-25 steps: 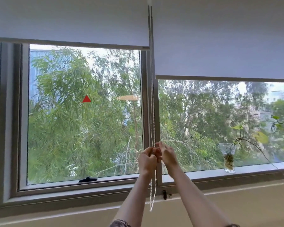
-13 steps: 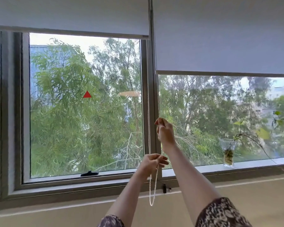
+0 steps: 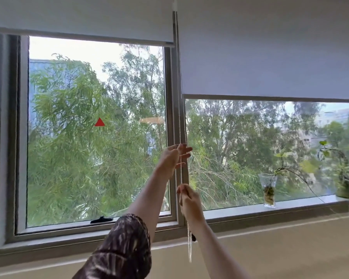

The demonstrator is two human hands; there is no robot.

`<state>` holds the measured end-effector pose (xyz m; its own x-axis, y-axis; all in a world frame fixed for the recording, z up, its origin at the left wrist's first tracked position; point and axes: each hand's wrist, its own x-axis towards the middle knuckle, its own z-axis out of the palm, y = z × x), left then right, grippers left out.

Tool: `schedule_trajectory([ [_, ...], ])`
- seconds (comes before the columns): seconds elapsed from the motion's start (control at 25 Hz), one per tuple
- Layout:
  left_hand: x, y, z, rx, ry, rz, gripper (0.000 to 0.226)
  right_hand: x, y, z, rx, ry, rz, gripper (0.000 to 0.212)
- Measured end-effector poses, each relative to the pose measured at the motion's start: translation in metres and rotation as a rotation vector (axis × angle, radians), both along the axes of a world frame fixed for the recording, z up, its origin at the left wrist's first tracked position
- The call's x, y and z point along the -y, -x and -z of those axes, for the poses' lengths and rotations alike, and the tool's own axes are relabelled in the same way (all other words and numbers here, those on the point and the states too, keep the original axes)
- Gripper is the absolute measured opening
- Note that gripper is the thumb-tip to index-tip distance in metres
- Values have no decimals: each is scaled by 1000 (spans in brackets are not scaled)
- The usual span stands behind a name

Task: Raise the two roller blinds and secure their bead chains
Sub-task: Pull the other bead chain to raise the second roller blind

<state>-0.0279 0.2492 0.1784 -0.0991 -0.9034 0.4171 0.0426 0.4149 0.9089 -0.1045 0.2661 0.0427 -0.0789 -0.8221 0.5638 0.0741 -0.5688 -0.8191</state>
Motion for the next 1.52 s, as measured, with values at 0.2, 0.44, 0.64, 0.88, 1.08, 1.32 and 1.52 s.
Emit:
schedule_trajectory([
  [0.2, -26, 13, -1, -112, -27, -66, 25, -30, 4, 26, 12, -49, -18, 27],
  [0.44, -61, -12, 31, -105, -5, -67, 32, -53, 2, 49, -89, -159, -10, 27],
  [0.64, -87, -46, 62, -78, -3, -81, 40, -74, -4, 55, -90, -296, -105, 26],
  [0.88, -106, -67, 106, 16, -49, -142, 35, -88, -21, 4, -118, -218, -22, 39],
  [1.08, -129, -74, 135, 12, -29, -101, 44, -108, -55, -75, -108, -36, 79, 39],
  [1.32, -144, -87, 157, 165, 11, -54, 46, -125, -83, -91, 6, -1, 157, 27],
  [1.52, -146, -104, 155, 251, -42, 46, 29, -135, -93, -65, 0, 43, 152, 25],
])
